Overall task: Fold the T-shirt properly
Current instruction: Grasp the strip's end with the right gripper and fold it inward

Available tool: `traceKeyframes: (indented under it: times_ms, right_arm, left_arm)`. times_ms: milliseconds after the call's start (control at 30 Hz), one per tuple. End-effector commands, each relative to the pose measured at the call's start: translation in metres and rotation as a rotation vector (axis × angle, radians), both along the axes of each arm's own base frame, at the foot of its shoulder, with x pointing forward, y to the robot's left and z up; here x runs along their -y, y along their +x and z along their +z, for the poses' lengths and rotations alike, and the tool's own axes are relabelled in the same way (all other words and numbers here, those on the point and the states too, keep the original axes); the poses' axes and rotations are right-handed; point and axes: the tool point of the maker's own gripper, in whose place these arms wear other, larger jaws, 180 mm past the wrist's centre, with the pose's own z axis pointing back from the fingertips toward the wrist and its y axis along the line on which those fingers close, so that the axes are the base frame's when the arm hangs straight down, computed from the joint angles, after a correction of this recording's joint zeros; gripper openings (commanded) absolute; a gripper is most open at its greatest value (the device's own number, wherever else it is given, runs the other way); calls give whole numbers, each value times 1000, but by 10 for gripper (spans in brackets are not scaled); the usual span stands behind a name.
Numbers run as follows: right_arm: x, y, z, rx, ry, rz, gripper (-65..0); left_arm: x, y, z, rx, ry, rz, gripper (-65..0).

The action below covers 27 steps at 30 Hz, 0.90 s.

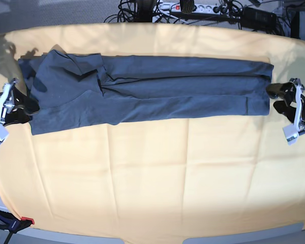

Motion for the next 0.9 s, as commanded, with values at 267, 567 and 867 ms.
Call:
traceKeyframes:
  times_ms: [267,567,867]
  right_arm:
    - [-27,4,-43,10,148,-136,-650]
    - [-18,-29,-102,-77,17,-229,-650]
    - [-17,-34,-110,-73,-3,-250,-650]
  left_arm:
    - [-43,53,79,289,-137,273,-268]
    - [-124,42,50,256,-367,719,-268]
    - [-136,6,-16,92,-445,892,-268]
